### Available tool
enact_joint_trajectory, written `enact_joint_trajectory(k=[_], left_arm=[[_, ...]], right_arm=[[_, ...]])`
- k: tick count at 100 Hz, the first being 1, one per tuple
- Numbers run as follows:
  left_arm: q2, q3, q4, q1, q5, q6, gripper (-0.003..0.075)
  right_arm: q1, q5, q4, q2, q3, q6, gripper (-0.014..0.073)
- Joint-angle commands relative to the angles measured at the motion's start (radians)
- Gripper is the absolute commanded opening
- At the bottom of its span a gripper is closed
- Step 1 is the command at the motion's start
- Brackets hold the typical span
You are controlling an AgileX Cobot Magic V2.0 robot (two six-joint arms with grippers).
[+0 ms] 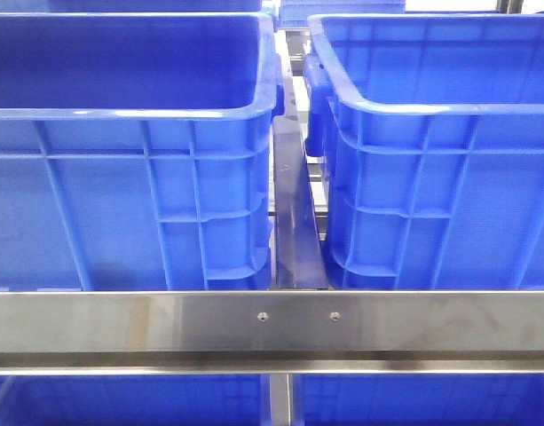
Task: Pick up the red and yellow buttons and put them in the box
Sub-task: 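Carry the red button with the right gripper over the empty bin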
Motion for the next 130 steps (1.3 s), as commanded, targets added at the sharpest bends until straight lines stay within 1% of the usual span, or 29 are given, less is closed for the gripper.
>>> enact_joint_trajectory(k=[1, 16, 35, 51, 65, 70, 96, 110, 115, 122, 130], left_arm=[[-0.028, -0.028, -0.016, -0.009, -0.065, 0.0, 0.0536], [-0.03, -0.028, -0.016, 0.014, -0.045, -0.022, 0.0536], [-0.037, -0.025, -0.016, 0.076, -0.017, -0.052, 0.0536], [-0.085, -0.024, -0.016, 0.143, -0.017, -0.06, 0.0536], [-0.151, 0.004, -0.016, 0.244, -0.021, -0.068, 0.0536], [-0.179, 0.028, -0.016, 0.295, -0.026, -0.07, 0.0536], [-0.366, 0.233, -0.016, 0.566, -0.094, -0.098, 0.0536], [-0.473, 0.329, -0.018, 0.666, -0.113, -0.098, 0.0533], [-0.51, 0.356, -0.018, 0.689, -0.115, -0.098, 0.0524], [-0.56, 0.388, -0.018, 0.712, -0.115, -0.098, 0.048], [-0.61, 0.416, -0.018, 0.725, -0.115, -0.098, 0.0382]], right_arm=[[0.001, -0.002, 0.061, -0.023, -0.035, -0.037, 0.0151], [-0.005, -0.061, 0.061, -0.023, -0.035, -0.076, 0.0151], [-0.005, -0.126, 0.061, -0.027, -0.035, -0.116, 0.0151], [-0.005, -0.162, 0.061, -0.029, -0.035, -0.127, 0.0151], [-0.005, -0.178, 0.061, -0.029, -0.035, -0.135, 0.0151], [-0.005, -0.178, 0.061, -0.029, -0.035, -0.143, 0.0151], [-0.005, -0.213, 0.061, -0.029, -0.035, -0.153, 0.0151], [-0.005, -0.245, 0.061, -0.029, -0.035, -0.155, 0.0151], [-0.005, -0.26, 0.061, -0.029, -0.035, -0.163, 0.0151], [-0.005, -0.282, 0.061, -0.029, -0.035, -0.177, 0.0151], [-0.005, -0.315, 0.061, -0.029, -0.035, -0.2, 0.0151]])
